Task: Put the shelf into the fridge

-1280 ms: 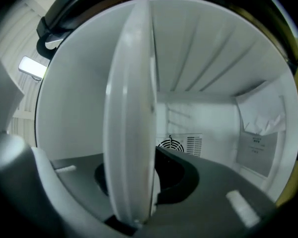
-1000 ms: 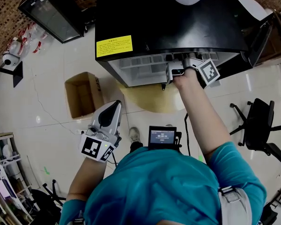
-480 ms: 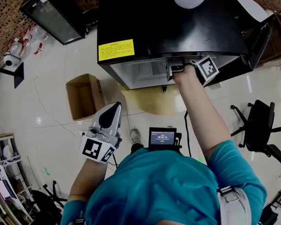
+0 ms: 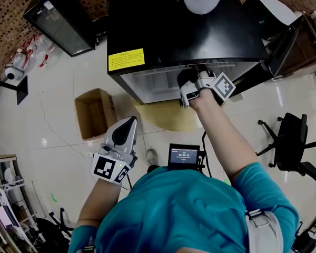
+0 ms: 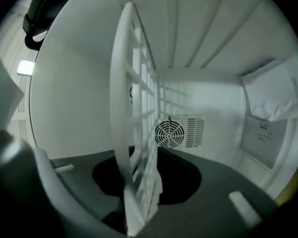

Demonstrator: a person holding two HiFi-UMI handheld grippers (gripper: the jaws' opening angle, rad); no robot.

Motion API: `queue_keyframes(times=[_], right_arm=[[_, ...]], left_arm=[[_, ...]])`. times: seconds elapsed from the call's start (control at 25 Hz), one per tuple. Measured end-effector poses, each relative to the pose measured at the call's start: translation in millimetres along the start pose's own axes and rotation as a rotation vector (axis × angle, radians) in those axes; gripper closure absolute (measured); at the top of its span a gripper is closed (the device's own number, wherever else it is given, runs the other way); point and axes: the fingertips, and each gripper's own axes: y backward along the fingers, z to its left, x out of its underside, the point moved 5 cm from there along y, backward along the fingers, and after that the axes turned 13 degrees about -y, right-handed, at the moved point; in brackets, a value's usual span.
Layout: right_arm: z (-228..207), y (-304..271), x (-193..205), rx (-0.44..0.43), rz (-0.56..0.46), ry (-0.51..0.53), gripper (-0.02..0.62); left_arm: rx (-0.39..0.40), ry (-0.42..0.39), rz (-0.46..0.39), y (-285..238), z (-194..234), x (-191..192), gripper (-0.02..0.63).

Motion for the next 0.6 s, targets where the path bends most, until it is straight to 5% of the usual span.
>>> queue_keyframes(times=[0.08,0.2,0.32,0.36,0.6], right_arm=[[-5,13,7,-0.004,0.059,-0.003,0.462],[9,39,16,0.020,0.155,0.111,0.543],[15,106,25,0.058,0.262,0.158,0.529],[19,132,28,0.046,0.314,0.184,0.601],[100,229,49,-0.197,0.625,0.431,0.594]], left_arm=[[0.006,-0.003,-0.005,-3,-3,-5,0.609],[0.012,-0.010,-0.013,-2,-17,-12,0.609],[0.026,-0.022,-0.027,15,-70,-14,0.609],[0.031,-0.027,-0.029,19,-93,-15,0.609],[0.024,-0.028,-0.030,19,-194,-13,0.609]])
